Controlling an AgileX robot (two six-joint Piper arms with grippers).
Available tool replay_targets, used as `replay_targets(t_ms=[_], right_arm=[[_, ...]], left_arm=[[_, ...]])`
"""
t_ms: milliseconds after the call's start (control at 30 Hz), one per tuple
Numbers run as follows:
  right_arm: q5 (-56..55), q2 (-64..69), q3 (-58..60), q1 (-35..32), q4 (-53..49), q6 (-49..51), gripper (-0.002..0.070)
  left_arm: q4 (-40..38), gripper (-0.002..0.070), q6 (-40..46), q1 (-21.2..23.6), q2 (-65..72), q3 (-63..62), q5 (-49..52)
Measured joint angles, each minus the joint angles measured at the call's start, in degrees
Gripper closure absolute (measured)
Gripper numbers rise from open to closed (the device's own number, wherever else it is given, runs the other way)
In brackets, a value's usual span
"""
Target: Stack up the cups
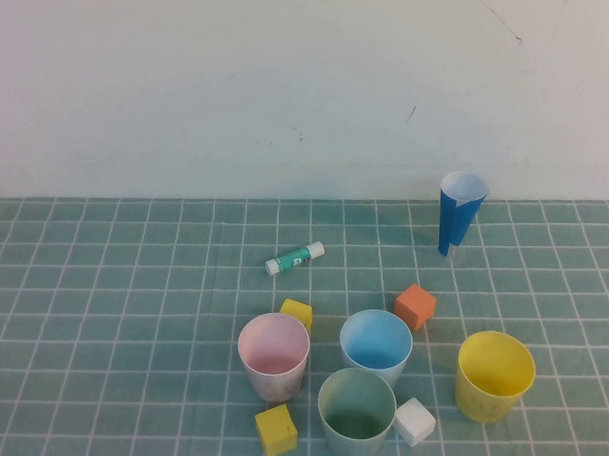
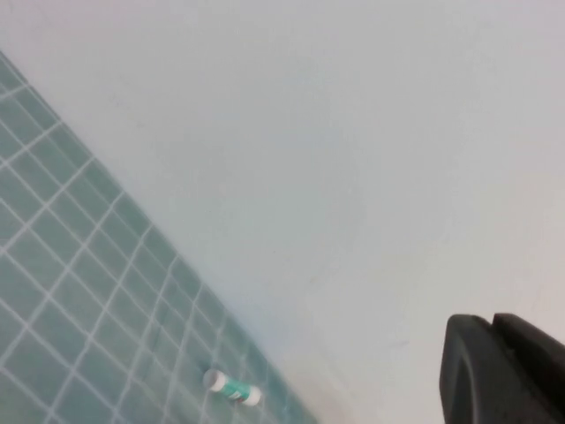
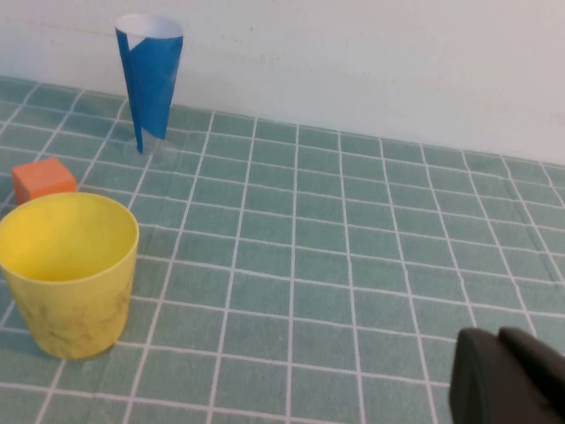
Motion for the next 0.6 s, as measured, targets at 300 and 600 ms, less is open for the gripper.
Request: replay_targets(t_ms=[300, 600], right_arm=[[0.0, 0.0, 0.0, 0.0, 0.0, 0.0, 0.0679], [0.0, 0.0, 0.0, 0.0, 0.0, 0.0, 0.0679]], left_arm=[[-5.39, 0.0678, 0.43, 0.0, 0.0, 0.0, -2.05], [-6.46, 0.0678, 5.01, 0.0, 0.0, -0.37, 1.14]])
